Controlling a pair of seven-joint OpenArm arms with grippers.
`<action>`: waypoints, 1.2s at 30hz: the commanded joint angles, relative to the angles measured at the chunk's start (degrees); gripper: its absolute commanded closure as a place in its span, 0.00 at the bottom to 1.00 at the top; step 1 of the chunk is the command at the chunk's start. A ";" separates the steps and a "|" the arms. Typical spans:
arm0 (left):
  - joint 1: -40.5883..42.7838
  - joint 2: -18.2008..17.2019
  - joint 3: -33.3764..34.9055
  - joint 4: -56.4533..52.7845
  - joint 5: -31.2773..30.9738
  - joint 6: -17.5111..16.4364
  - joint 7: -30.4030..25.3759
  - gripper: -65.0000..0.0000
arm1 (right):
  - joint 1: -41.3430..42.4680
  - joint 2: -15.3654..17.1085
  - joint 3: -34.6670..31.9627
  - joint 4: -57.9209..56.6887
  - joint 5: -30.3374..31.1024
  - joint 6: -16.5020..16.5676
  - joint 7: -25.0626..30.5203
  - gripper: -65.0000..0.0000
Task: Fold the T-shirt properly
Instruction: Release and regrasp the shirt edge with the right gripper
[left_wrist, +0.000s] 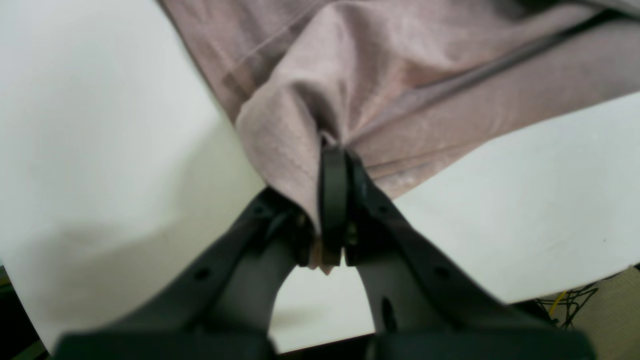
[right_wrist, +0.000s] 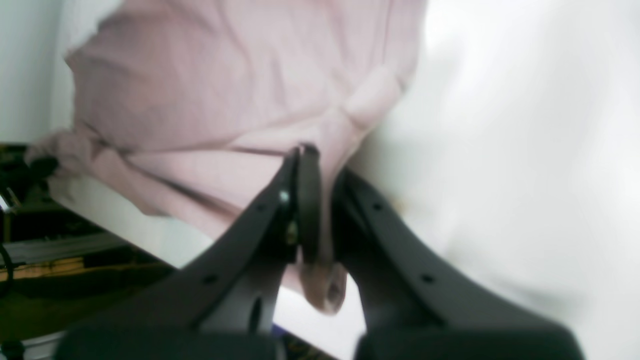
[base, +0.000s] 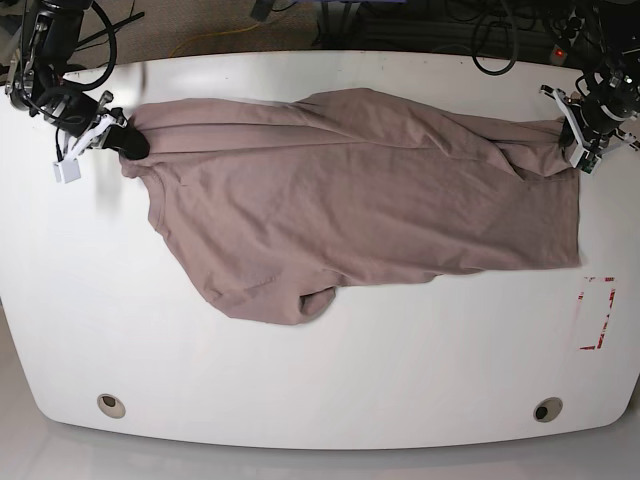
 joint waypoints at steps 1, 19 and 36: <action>-0.16 -1.08 -0.62 0.90 0.00 0.56 -0.45 0.99 | 1.67 1.04 0.58 0.70 -1.10 -2.60 1.09 1.00; -0.16 -1.08 -0.53 0.90 0.00 0.56 -0.45 0.99 | 17.67 -2.21 1.02 -8.09 -10.16 -5.15 0.91 0.47; -0.34 -1.08 -0.44 0.81 0.00 0.56 -0.45 0.99 | 1.05 -8.81 7.53 2.64 -9.72 -4.54 -2.69 0.25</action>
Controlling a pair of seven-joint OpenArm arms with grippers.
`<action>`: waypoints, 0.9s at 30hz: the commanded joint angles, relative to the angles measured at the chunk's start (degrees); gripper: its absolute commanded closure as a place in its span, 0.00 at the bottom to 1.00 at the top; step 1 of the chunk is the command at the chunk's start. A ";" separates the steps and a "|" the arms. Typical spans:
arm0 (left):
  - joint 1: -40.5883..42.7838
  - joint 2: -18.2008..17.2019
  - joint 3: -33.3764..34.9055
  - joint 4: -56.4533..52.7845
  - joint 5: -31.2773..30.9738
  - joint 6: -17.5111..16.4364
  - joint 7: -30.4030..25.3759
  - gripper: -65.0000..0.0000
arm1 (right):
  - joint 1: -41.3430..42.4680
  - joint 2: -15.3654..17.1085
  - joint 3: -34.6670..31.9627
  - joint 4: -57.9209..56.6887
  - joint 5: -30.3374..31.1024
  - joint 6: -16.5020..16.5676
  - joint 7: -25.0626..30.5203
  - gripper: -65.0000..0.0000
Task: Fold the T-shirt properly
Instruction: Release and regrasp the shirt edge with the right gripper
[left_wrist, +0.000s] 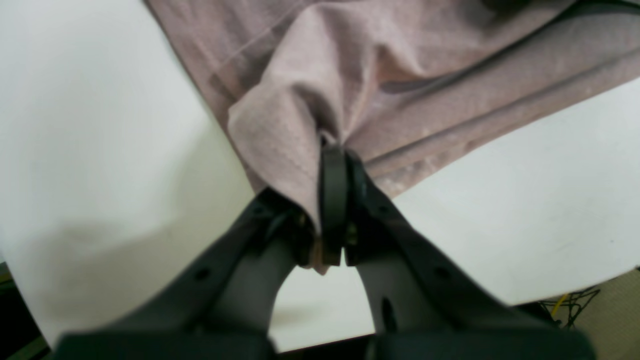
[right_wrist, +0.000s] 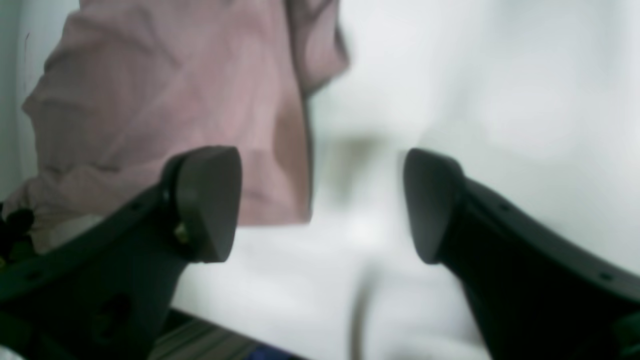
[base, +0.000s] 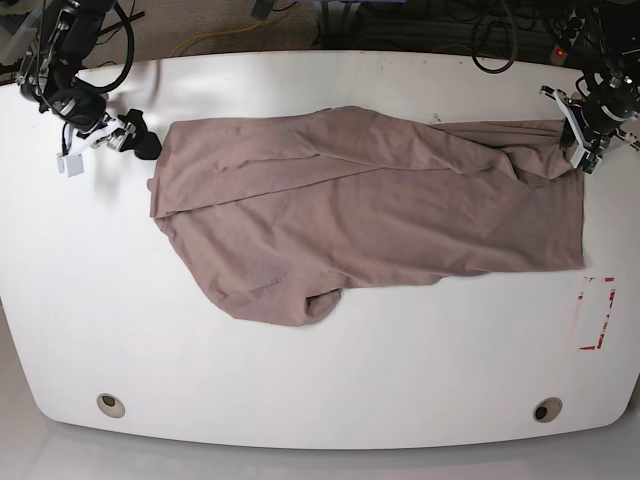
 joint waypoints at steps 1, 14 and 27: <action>-0.21 -1.04 -0.46 0.81 -0.21 0.36 -0.47 0.99 | -1.59 -0.59 0.45 1.15 0.99 0.95 0.72 0.25; -0.21 -0.95 -0.46 0.90 -0.21 0.36 -0.56 0.99 | -2.91 -4.99 -4.48 1.24 0.55 2.54 0.81 0.28; -0.74 -0.95 -0.46 0.90 -0.21 0.36 -0.56 0.99 | -3.62 -5.95 -9.14 5.63 0.55 2.97 2.65 1.00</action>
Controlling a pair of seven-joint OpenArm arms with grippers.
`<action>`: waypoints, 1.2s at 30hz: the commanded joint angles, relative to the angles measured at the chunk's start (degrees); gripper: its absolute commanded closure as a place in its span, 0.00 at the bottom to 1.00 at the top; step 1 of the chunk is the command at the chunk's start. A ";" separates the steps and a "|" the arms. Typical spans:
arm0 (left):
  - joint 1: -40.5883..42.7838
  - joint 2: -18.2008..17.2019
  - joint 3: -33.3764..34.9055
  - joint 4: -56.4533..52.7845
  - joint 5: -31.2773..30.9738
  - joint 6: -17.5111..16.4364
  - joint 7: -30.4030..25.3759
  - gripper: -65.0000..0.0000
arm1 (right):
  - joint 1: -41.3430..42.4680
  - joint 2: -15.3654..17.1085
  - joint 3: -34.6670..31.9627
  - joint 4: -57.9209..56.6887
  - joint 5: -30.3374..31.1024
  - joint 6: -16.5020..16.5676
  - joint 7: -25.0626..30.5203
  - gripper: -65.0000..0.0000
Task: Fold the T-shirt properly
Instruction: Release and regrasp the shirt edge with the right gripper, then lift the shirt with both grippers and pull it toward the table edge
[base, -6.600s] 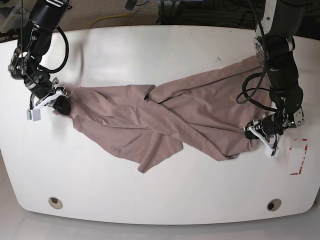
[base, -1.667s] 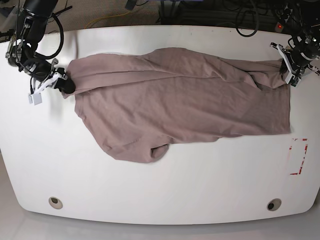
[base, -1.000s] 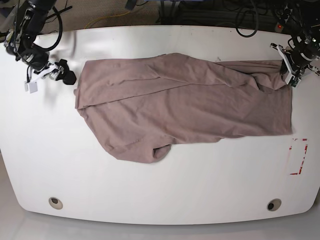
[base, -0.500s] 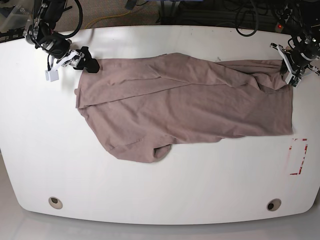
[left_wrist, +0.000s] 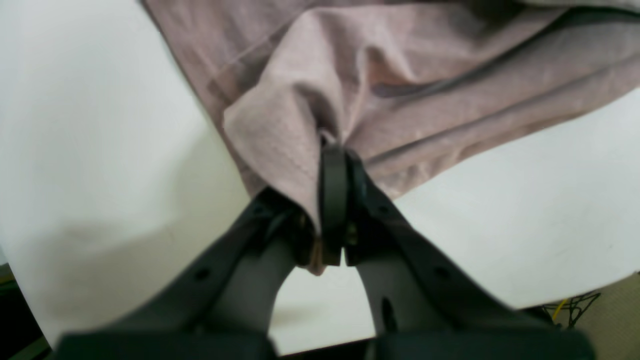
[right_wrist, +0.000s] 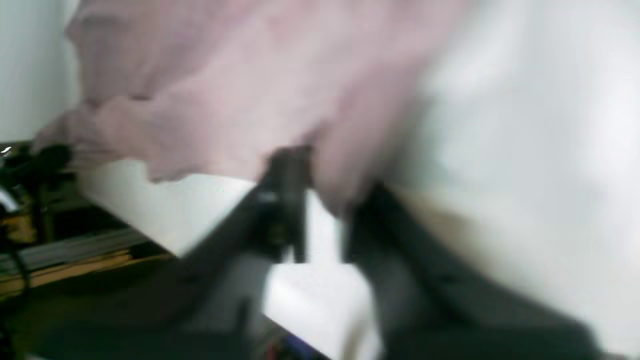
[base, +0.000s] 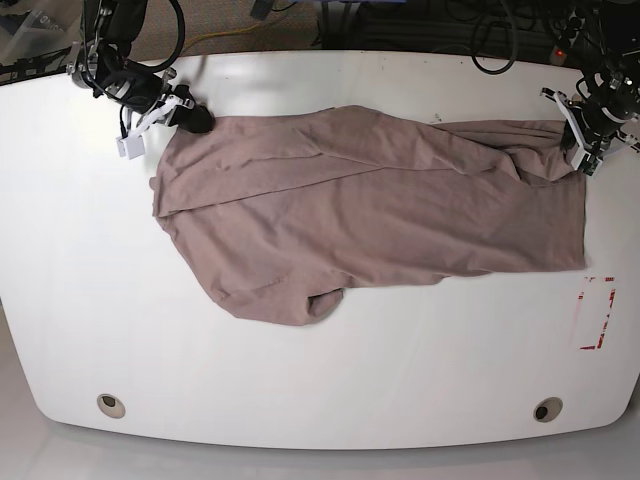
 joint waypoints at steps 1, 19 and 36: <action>-0.54 -0.99 -0.46 0.90 -0.21 0.34 -0.56 0.99 | -1.65 0.93 0.42 6.06 1.41 0.48 0.73 1.00; -1.60 -0.99 -0.64 0.98 -0.30 0.34 -0.56 0.99 | -15.19 0.93 3.85 26.37 1.85 0.66 0.91 1.00; -11.53 -0.90 2.35 9.07 -0.13 0.34 -0.21 0.99 | 1.77 3.04 9.30 22.23 1.41 5.93 0.55 1.00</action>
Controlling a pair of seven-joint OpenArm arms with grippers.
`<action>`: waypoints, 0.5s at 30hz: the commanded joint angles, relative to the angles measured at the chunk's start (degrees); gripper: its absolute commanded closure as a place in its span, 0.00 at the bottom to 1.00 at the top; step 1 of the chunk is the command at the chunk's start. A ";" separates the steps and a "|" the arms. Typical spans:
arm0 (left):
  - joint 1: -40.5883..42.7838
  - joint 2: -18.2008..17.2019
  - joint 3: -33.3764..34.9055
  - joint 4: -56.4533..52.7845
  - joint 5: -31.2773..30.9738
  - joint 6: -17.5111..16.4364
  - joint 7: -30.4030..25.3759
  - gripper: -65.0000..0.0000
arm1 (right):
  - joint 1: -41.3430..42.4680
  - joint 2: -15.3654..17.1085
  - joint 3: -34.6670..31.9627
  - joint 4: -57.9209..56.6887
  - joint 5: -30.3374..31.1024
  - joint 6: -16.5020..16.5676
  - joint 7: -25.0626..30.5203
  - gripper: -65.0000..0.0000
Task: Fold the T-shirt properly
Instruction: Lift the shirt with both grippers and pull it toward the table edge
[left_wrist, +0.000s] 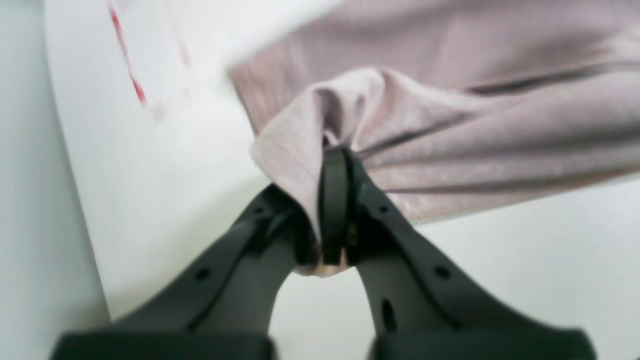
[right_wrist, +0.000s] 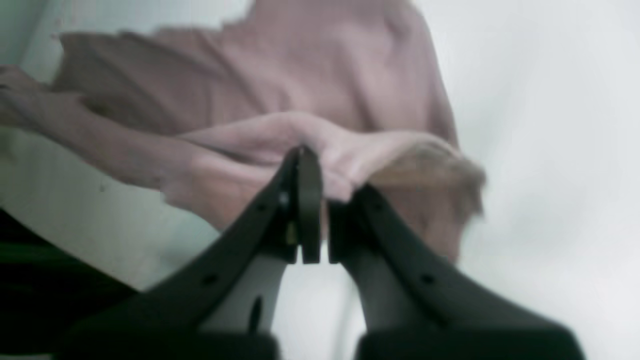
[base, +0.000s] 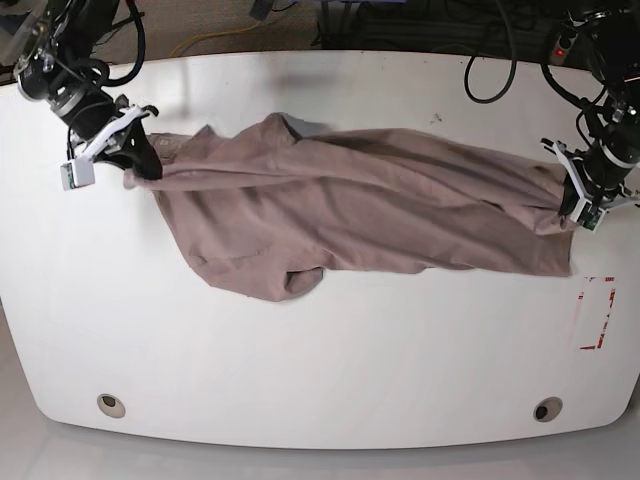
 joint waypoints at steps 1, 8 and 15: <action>-2.29 -0.99 0.63 0.90 0.11 0.34 -0.36 0.99 | 3.95 2.10 -1.50 -3.00 0.95 0.23 0.75 1.00; -3.96 -1.08 1.07 0.37 0.11 0.34 -0.36 0.99 | 14.41 4.57 -3.70 -17.94 0.86 0.32 0.84 1.00; -3.52 -1.08 0.89 0.37 0.11 0.38 -0.36 0.99 | 18.54 5.36 -3.88 -24.01 0.86 0.32 0.75 1.00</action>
